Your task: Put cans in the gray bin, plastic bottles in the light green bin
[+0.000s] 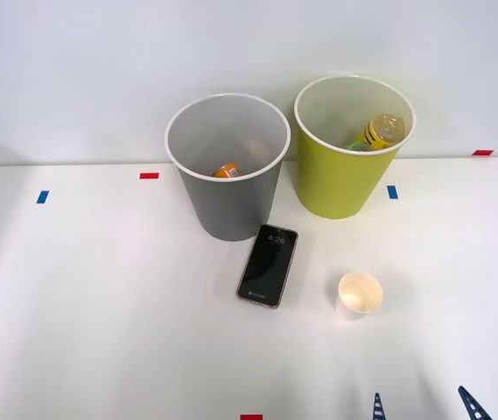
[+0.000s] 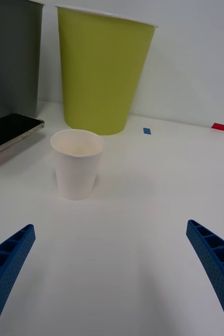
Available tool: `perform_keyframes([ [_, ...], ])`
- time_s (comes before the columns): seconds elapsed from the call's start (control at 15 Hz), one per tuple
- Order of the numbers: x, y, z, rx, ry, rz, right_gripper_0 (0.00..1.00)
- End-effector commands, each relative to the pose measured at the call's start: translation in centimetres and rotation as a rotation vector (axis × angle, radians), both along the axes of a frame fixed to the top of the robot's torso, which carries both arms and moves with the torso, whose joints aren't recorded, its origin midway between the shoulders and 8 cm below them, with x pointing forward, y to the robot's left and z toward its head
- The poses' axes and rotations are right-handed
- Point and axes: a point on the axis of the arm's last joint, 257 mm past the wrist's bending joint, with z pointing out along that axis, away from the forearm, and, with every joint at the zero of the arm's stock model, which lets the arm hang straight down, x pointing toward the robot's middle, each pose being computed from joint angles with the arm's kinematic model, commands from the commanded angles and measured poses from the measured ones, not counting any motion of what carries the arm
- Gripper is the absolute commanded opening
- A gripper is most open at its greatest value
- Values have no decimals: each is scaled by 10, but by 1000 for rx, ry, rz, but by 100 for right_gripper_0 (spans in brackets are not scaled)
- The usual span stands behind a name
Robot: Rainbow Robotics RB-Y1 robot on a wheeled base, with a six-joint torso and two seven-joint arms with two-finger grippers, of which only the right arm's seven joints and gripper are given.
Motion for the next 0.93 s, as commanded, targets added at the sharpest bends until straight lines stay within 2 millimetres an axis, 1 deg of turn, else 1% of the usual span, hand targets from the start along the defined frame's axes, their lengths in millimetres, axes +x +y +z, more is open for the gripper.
perform_keyframes([
  [0.07,0,0,0,0,0,0,100],
  [0.93,0,0,0,0,0,0,100],
])
